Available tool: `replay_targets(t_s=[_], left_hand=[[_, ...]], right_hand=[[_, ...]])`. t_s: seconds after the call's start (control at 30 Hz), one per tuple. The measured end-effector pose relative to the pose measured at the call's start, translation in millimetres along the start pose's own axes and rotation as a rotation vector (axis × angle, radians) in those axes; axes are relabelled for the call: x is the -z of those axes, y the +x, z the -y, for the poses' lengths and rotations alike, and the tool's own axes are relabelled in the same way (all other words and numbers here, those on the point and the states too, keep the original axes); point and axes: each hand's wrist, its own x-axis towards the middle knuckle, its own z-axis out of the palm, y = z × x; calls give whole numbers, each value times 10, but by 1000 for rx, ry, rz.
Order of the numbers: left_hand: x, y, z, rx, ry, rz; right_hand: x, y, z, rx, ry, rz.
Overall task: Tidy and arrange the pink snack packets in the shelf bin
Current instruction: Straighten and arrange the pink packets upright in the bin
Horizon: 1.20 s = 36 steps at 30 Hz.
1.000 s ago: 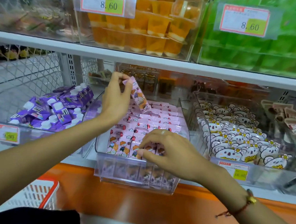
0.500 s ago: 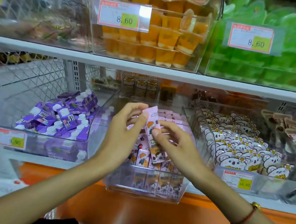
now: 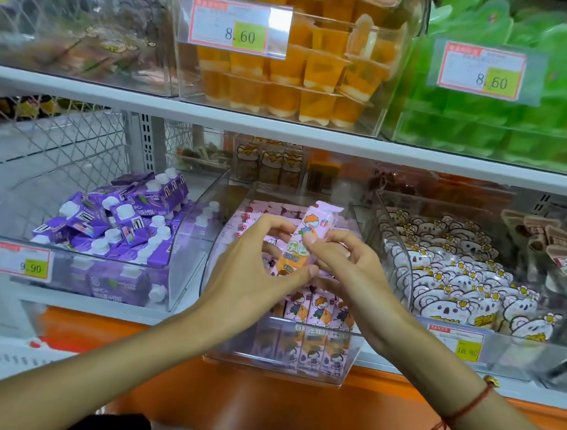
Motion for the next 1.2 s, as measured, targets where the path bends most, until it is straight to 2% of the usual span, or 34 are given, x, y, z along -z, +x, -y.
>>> replay_targets(t_s=[0.2,0.4,0.57,0.7,0.87,0.97,1.07,1.2], left_hand=[[0,30,0,0,-75,-23],[9,43,57,3,-39,33],[34,36,44,-45,25,-14],[51,50,25,-45,-13,-22],[72,124,38,75,-198,90],[62,123,70,80,-218,152],[60,106,88,3,-143,111],[138,123,80,-165,-91,-6]], right_hand=[[54,11,28,59,10,77],[28,3,25,72,30,-20],[9,-8,37,89,50,-65],[4,-4,40,115,-3,-78],[33,-3,77,105,-56,-24],[6,-15,62,176,-129,-42],[-12,-41,59,303,-244,-69],[-11,-75,61,391,-265,-32]])
